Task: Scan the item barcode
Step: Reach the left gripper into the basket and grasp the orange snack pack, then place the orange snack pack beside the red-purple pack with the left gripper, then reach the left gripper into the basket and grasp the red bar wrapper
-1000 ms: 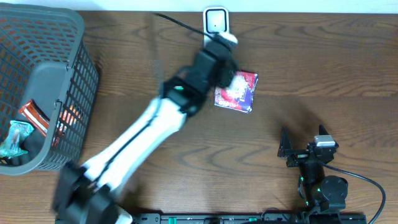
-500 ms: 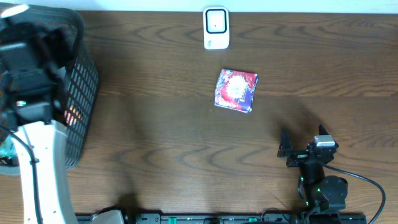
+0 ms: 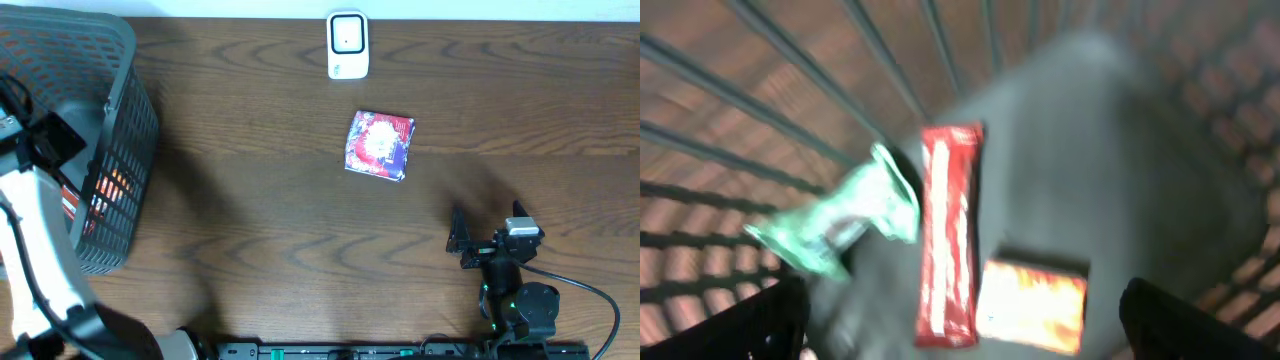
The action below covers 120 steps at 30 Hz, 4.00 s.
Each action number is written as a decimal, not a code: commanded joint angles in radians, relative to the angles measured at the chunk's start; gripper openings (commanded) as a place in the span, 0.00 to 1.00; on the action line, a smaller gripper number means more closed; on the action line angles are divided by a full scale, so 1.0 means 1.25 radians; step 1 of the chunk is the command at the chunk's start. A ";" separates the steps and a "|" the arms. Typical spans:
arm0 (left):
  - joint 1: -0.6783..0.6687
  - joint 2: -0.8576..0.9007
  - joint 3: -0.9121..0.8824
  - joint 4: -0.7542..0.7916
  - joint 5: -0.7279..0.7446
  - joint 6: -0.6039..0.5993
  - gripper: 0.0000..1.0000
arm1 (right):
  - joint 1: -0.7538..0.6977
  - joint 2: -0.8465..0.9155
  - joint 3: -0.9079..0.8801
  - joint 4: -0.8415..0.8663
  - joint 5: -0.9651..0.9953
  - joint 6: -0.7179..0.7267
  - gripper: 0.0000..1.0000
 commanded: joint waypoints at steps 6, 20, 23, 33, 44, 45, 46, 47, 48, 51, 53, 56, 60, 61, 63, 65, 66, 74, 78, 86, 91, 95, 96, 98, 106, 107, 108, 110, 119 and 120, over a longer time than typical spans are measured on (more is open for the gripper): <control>0.005 0.168 -0.004 -0.062 0.196 -0.011 0.99 | -0.005 -0.005 -0.002 -0.003 0.001 -0.012 0.99; 0.005 0.315 -0.005 -0.106 0.207 -0.013 0.99 | -0.005 -0.005 -0.002 -0.003 0.001 -0.012 0.99; 0.005 0.334 -0.005 -0.097 0.207 -0.013 0.99 | -0.005 -0.005 -0.002 -0.003 0.001 -0.012 0.99; 0.005 0.352 0.000 -0.056 0.206 -0.013 0.07 | -0.005 -0.005 -0.002 -0.003 0.001 -0.012 0.99; 0.005 0.002 0.136 0.056 0.211 -0.017 0.07 | -0.005 -0.005 -0.002 -0.003 0.001 -0.012 0.99; 0.005 -0.028 0.136 0.072 0.216 -0.029 0.08 | -0.005 -0.005 -0.002 -0.003 0.001 -0.012 0.99; 0.005 -0.077 0.136 0.085 0.228 -0.076 0.07 | -0.005 -0.005 -0.002 -0.003 0.001 -0.012 0.99; 0.003 -0.101 0.136 0.090 0.242 -0.105 0.07 | -0.005 -0.005 -0.002 -0.003 0.001 -0.012 0.99; -0.002 -0.128 0.136 0.096 0.271 -0.144 0.07 | -0.005 -0.005 -0.002 -0.003 0.001 -0.012 0.99; -0.045 -0.161 0.136 0.138 0.427 -0.172 0.07 | -0.005 -0.005 -0.002 -0.003 0.001 -0.012 0.99; -0.120 -0.160 0.136 0.195 0.538 -0.157 0.07 | -0.005 -0.005 -0.002 -0.003 0.001 -0.012 0.99; -0.241 -0.141 0.136 0.204 0.553 -0.085 0.07 | -0.005 -0.005 -0.002 -0.003 0.001 -0.012 0.99; -0.403 -0.089 0.128 0.179 0.553 0.015 0.08 | -0.005 -0.005 -0.002 -0.003 0.001 -0.012 0.99; -0.458 -0.058 0.127 0.169 0.550 0.032 0.07 | -0.005 -0.005 -0.002 -0.003 0.001 -0.012 0.99; -0.534 0.005 0.127 0.164 0.550 0.040 0.08 | -0.005 -0.005 -0.002 -0.003 0.001 -0.012 0.99; -0.587 0.068 0.127 0.164 0.545 0.040 0.08 | -0.005 -0.005 -0.002 -0.003 0.001 -0.012 0.99; -0.603 0.093 0.127 0.161 0.540 0.039 0.08 | -0.005 -0.005 -0.002 -0.003 0.001 -0.012 0.99; -0.689 0.277 0.127 0.068 0.417 0.039 0.24 | -0.005 -0.005 -0.002 -0.003 0.001 -0.012 0.99; -0.713 0.321 0.127 0.064 0.417 0.039 0.45 | -0.005 -0.005 -0.002 -0.003 0.001 -0.012 0.99; -0.714 0.270 0.156 0.074 0.423 0.039 0.88 | -0.005 -0.005 -0.002 -0.003 0.001 -0.012 0.99; -0.656 0.152 0.192 0.142 0.422 0.039 0.92 | -0.005 -0.005 -0.002 -0.003 0.001 -0.012 0.99; -0.540 0.015 0.193 0.195 0.319 0.039 0.98 | -0.005 -0.005 -0.002 -0.003 0.001 -0.012 0.99; -0.509 -0.009 0.193 0.194 0.278 0.039 0.98 | -0.005 -0.005 -0.002 -0.003 0.001 -0.012 0.99; -0.415 -0.060 0.193 0.176 0.178 0.039 0.98 | -0.005 -0.005 -0.002 -0.003 0.001 -0.012 0.99; -0.071 -0.095 0.182 0.063 0.118 0.039 0.98 | -0.005 -0.005 -0.002 -0.003 0.001 -0.012 0.99; -0.038 -0.089 0.170 0.045 0.117 0.039 0.97 | -0.005 -0.005 -0.002 -0.003 0.001 -0.012 0.99; -0.007 -0.079 0.148 0.030 0.107 0.039 0.98 | -0.005 -0.005 -0.002 -0.003 0.001 -0.012 0.99; 0.020 -0.065 0.116 0.027 0.087 0.039 0.98 | -0.005 -0.005 -0.002 -0.003 0.001 -0.012 0.99; 0.052 0.046 -0.013 0.023 0.054 0.043 0.98 | -0.005 -0.005 -0.002 -0.003 0.001 -0.012 0.99; 0.054 0.058 -0.013 0.023 0.052 0.043 0.98 | -0.005 -0.005 -0.002 -0.003 0.001 -0.012 0.99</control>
